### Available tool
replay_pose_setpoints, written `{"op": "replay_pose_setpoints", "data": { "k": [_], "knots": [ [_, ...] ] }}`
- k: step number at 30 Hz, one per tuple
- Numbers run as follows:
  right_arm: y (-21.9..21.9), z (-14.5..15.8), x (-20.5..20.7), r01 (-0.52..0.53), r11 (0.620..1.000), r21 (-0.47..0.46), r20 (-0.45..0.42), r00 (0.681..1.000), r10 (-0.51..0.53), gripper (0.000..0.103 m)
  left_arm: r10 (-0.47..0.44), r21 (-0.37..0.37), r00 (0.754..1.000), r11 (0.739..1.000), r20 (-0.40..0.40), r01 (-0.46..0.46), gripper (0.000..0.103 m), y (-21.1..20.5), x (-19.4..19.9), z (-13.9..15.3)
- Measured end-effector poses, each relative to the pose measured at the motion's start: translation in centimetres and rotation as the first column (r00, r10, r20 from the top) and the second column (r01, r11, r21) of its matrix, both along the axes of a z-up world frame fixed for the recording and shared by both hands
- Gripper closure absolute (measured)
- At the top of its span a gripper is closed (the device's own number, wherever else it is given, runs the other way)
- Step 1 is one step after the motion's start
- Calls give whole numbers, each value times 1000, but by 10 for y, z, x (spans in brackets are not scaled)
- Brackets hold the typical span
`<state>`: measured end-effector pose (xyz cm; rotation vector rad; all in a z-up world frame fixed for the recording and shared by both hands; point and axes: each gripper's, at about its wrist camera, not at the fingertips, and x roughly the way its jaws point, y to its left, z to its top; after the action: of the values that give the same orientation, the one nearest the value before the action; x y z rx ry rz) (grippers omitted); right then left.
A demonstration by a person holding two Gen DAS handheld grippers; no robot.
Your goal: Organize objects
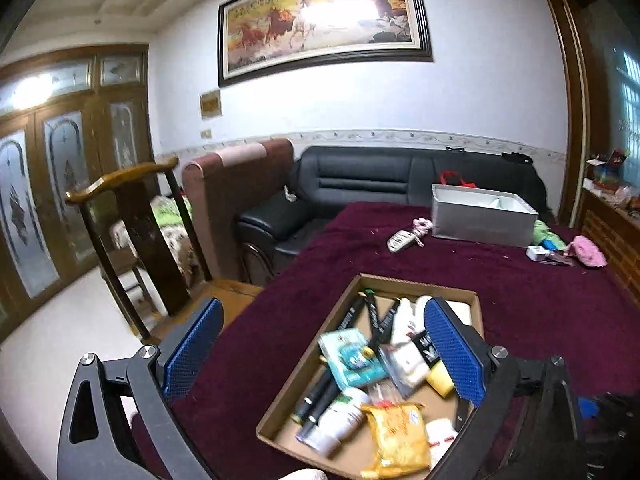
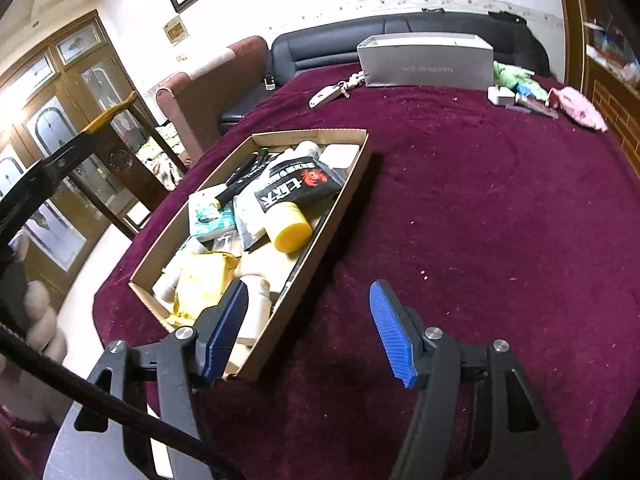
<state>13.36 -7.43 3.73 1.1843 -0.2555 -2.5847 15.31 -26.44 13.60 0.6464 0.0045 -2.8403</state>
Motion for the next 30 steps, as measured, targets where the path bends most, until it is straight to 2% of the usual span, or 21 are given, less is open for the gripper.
{"op": "replay_pose_setpoints", "data": {
  "k": [8, 20, 30],
  "knots": [
    [-17, -2, -9, 3, 995, 99, -22, 1000, -1, 39, 17, 22, 1000, 1000, 20, -17, 5, -4, 14, -4],
    [-36, -11, -23, -1, 988, 156, -4, 1000, 2, 39, -41, 108, 995, 994, 92, 31, 5, -9, 9, -24],
    [-37, -22, -31, 7, 984, 181, 10, 1000, -9, 39, -68, 128, 987, 991, 145, 50, 5, -7, -1, -40]
  ]
}}
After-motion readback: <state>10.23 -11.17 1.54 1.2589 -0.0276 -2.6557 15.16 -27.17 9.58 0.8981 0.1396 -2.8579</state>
